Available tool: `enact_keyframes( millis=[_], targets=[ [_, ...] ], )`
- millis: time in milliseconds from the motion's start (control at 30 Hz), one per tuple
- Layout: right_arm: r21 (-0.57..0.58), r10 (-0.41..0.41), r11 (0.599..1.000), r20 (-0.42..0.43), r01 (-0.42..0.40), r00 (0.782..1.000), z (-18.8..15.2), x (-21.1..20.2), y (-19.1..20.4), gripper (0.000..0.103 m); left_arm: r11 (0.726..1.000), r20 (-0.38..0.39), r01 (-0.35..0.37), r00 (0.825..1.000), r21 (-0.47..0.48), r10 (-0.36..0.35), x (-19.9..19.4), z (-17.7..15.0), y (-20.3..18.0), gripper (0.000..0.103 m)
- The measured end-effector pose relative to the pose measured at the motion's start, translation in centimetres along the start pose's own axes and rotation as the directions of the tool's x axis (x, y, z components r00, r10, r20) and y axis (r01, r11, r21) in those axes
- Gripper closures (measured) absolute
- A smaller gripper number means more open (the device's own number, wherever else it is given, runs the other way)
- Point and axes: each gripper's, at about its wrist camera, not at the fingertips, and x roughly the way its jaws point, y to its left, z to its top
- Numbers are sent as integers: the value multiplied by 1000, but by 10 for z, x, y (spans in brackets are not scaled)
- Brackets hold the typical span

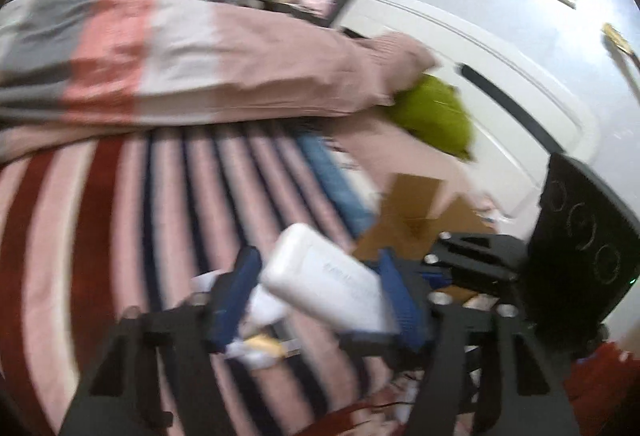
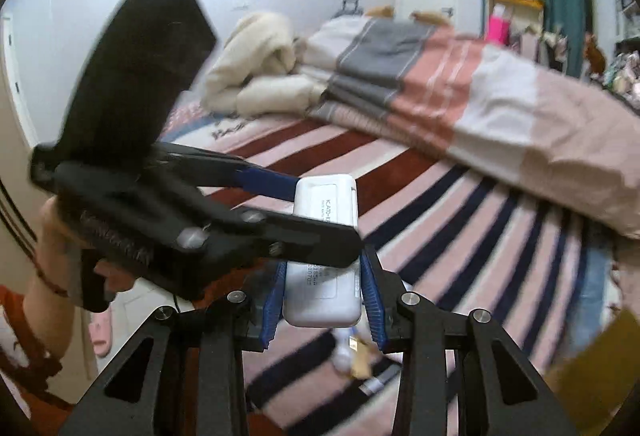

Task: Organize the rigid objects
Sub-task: 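Place the white power bank into the cardboard box with the right gripper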

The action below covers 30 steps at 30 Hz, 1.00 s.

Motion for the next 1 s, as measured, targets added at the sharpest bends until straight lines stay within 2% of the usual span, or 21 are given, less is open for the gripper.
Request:
enact_keyframes(
  millis=[133,300,467,567,600,667,700,833,1000],
  targets=[
    [43,-67,997,34,66,997,-16,-43,-23,72,996,-59,37,998,76,-32,41,21,-51,55],
    [134,-151,980,25,146,988,-44,-82,-68,72,984,-153,36,988,174,-9,99,35,-111,57],
    [215,-187,958,-38,190,982,-69,-103,-108,72,978,-244,36,970,208,16,144,40,-134,58],
    [233,-203,947,-92,219,975,-78,-104,-123,72,977,-274,17,961,215,44,157,40,-139,57],
    [239,-204,945,-108,225,973,-79,-102,-127,72,975,-278,2,959,220,61,160,40,-139,55],
    [250,-206,939,-142,237,968,-83,-101,-132,72,974,-269,-12,960,226,74,163,39,-140,36],
    [255,-210,936,-151,243,966,-85,-101,-134,71,974,-262,-16,962,228,77,161,39,-140,34],
    [270,-213,930,-157,250,964,-90,-106,-134,57,973,-224,-29,971,229,82,142,40,-136,32],
    [251,-208,939,-123,234,970,-80,-107,-119,56,973,-130,-102,983,205,131,92,44,-115,32]
  ],
)
